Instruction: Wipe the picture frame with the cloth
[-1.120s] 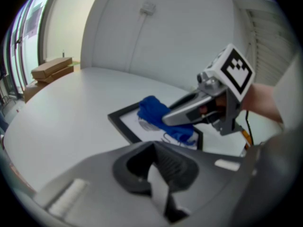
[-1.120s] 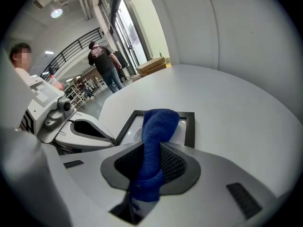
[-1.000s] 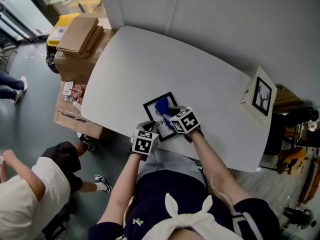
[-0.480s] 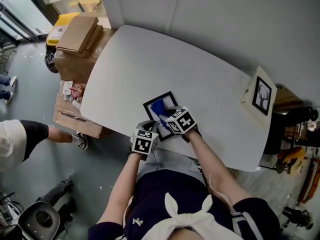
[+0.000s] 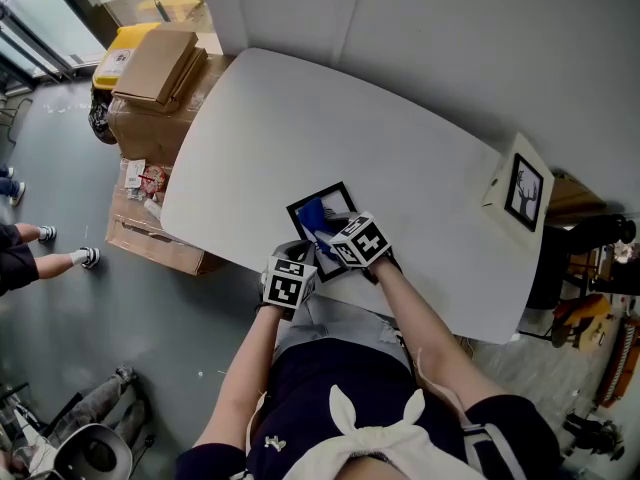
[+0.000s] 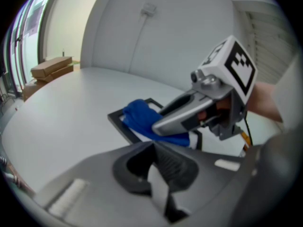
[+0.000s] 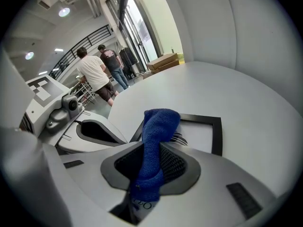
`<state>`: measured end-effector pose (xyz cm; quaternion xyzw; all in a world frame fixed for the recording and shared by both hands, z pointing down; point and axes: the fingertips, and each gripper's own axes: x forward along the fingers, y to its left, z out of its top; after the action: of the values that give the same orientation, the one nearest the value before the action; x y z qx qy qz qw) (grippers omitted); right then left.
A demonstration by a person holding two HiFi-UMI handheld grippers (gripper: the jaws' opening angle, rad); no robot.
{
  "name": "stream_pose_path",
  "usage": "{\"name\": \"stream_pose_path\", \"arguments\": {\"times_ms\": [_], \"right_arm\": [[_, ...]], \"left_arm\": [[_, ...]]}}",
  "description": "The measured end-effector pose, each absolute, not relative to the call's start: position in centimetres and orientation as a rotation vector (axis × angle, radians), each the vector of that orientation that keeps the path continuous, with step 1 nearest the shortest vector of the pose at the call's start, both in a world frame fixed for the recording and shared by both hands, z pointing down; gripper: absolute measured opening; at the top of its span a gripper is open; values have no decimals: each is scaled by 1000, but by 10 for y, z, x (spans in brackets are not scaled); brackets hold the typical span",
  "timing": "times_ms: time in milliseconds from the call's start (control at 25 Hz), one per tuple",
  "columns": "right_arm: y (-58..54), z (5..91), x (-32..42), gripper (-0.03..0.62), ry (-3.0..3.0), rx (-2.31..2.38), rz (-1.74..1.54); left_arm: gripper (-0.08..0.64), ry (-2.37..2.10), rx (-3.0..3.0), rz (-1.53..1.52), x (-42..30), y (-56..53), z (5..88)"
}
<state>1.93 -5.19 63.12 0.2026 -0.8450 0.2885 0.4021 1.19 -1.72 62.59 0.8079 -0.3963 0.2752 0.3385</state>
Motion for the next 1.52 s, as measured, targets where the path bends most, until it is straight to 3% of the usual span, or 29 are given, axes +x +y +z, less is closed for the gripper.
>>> {"name": "stream_pose_path", "arguments": {"times_ms": [1520], "right_arm": [[-28, 631, 16, 84, -2160, 358, 763]], "left_arm": [[3, -1017, 2108, 708, 11, -18, 628]]}}
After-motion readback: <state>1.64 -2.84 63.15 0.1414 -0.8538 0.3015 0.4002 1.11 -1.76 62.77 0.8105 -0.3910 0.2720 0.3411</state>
